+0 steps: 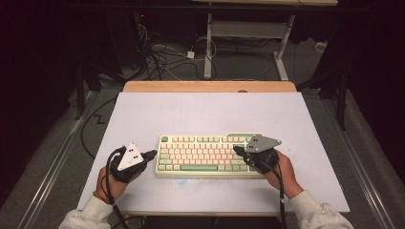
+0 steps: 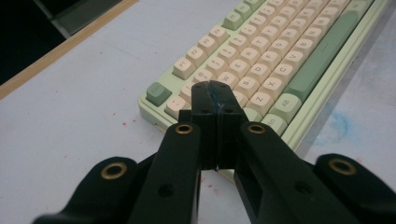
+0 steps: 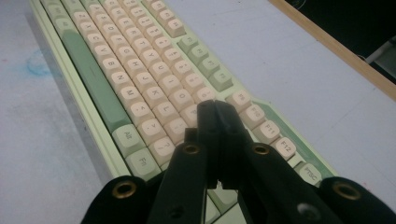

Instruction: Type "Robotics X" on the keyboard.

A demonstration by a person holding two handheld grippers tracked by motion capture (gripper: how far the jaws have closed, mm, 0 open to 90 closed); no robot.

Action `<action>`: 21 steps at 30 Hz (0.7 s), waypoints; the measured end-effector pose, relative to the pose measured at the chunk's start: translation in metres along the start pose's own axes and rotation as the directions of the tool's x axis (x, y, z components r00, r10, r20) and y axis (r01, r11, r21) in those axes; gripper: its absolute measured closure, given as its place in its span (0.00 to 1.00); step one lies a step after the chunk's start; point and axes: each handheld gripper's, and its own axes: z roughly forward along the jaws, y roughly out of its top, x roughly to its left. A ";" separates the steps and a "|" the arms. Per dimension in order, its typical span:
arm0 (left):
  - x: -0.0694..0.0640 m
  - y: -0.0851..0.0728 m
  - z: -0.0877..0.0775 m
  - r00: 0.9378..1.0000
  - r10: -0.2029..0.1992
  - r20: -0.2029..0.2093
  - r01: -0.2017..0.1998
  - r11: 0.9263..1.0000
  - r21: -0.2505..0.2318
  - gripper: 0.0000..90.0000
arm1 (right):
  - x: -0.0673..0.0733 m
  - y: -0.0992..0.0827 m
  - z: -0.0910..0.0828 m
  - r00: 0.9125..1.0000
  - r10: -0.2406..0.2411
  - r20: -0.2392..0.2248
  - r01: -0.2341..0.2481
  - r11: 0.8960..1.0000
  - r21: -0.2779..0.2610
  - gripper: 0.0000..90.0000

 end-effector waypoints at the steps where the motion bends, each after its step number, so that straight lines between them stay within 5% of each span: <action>1: -0.001 -0.001 0.000 1.000 -0.003 0.000 0.003 1.000 -0.001 0.97 | 0.001 0.002 0.003 1.000 0.000 -0.003 0.000 1.000 0.001 1.00; 21: -0.008 -0.008 0.006 1.000 0.008 0.022 -0.008 1.000 0.024 0.97 | 0.003 0.013 0.023 1.000 -0.001 -0.030 0.001 1.000 0.000 1.00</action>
